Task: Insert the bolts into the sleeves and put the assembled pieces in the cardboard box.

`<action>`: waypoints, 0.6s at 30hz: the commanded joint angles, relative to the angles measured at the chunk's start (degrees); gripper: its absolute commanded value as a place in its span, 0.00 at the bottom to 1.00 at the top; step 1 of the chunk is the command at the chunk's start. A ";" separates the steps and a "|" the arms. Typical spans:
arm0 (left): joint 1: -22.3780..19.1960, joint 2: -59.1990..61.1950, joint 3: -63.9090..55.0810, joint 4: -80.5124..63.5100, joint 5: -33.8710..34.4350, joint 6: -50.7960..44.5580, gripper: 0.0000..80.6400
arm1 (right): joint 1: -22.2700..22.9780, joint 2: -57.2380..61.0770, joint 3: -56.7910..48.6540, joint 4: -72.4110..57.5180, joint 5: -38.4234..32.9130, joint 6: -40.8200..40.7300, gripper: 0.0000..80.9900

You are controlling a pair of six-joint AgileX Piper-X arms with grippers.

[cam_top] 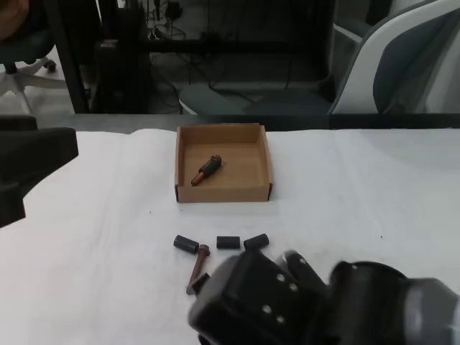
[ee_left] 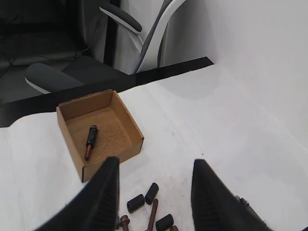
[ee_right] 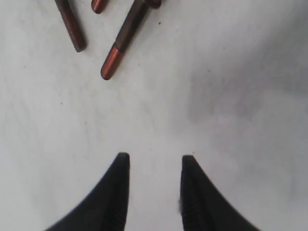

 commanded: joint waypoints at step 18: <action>-0.23 -0.69 -0.49 -0.11 -1.27 -0.29 0.59 | -6.58 2.75 -5.19 -1.12 3.79 0.68 0.14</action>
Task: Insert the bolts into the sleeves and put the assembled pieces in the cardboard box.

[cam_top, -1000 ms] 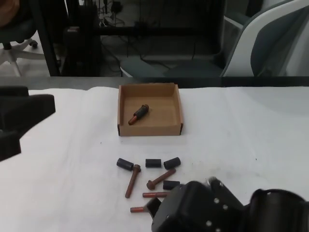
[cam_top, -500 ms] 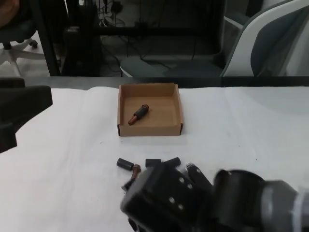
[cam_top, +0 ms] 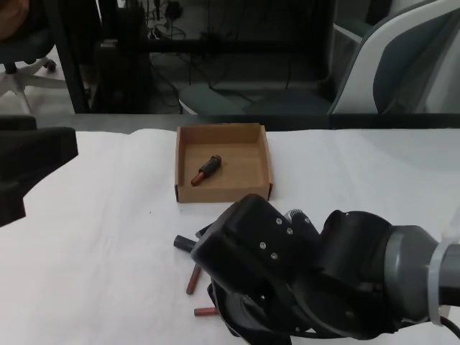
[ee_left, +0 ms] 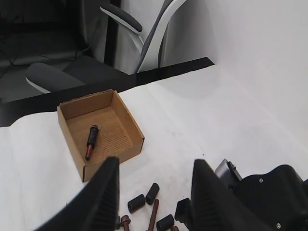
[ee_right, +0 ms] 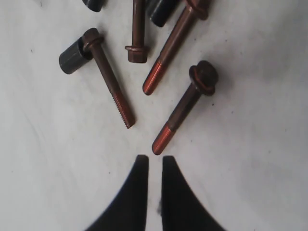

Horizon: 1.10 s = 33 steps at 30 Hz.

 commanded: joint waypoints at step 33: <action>-0.23 -0.18 -0.49 -3.26 -0.74 -0.10 0.59 | -3.46 3.94 -0.63 -1.25 -2.31 8.50 0.50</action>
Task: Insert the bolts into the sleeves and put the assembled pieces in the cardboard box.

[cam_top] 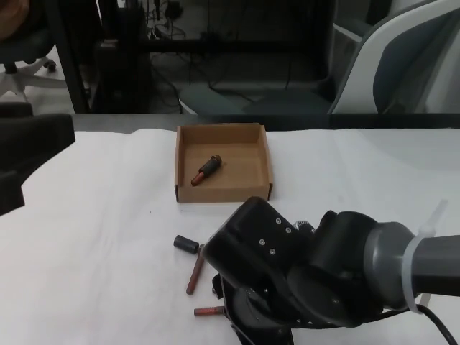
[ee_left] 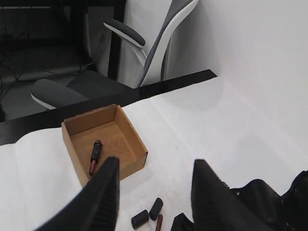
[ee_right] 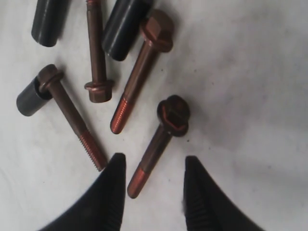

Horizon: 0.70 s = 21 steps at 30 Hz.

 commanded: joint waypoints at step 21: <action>-0.23 -0.13 -0.49 -0.90 -1.58 -0.10 0.59 | -0.54 2.23 -0.58 -1.22 0.40 7.30 0.50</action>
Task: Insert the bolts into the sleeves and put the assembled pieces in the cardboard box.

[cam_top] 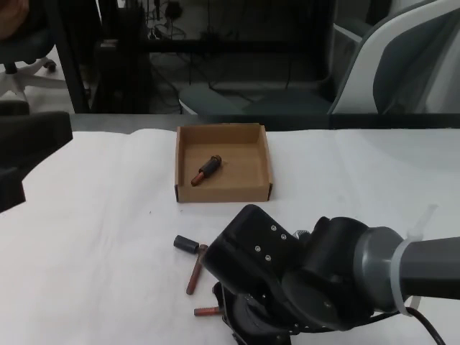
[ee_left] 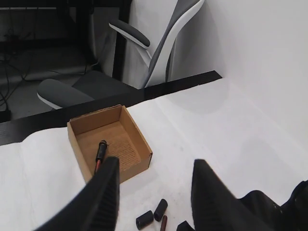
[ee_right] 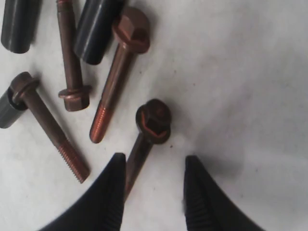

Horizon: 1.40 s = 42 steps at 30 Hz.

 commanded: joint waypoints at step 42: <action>-0.23 -0.25 -0.49 -0.73 -0.79 0.80 0.59 | -4.78 3.02 -0.58 -1.87 -5.17 13.35 0.50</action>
